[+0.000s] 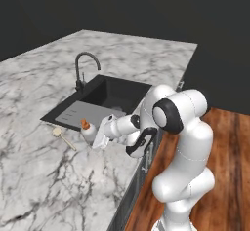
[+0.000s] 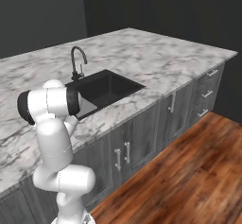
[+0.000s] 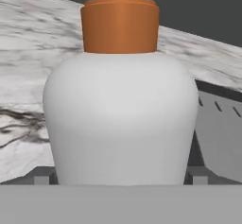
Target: Locate and retrieve the dish brush and soap dispenser from the cabinet. Place them next to the sink.
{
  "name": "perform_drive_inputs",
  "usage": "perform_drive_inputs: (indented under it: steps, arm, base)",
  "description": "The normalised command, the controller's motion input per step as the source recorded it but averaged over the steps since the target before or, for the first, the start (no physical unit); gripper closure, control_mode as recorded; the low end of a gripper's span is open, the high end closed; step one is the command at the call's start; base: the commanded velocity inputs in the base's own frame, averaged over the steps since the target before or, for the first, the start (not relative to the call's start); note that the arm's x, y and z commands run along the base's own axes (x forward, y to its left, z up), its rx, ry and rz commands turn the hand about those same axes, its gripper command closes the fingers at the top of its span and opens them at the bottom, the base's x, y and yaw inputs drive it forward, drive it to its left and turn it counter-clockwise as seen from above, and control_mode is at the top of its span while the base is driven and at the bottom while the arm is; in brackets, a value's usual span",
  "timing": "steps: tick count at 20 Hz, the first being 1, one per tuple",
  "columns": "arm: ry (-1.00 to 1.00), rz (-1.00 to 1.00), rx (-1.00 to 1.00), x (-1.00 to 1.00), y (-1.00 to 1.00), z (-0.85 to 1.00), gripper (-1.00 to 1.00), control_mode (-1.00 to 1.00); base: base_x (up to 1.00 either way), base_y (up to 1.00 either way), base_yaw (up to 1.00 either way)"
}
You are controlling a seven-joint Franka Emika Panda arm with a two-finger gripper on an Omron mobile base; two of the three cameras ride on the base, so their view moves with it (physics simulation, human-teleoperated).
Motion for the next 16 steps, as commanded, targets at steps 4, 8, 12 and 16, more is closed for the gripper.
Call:
perform_drive_inputs:
  steps: [4,8,12,16]
  arm:
    - [-0.07,0.11,0.35,0.03,-0.28,-0.09,-1.00,-1.00]
    - [0.00,0.13,0.29,-0.13,-0.08,0.00,-1.00,-1.00]
    - [0.18,0.10,0.16,0.04,-0.12,-0.21,-1.00,-1.00]
    - [0.09,0.01,0.17,0.01,-0.28,-0.20,-1.00,-1.00]
  base:
    - [0.00,0.00,0.00]
    - [0.00,0.00,0.00]
    - [0.00,0.00,0.00]
    - [0.00,0.00,0.00]
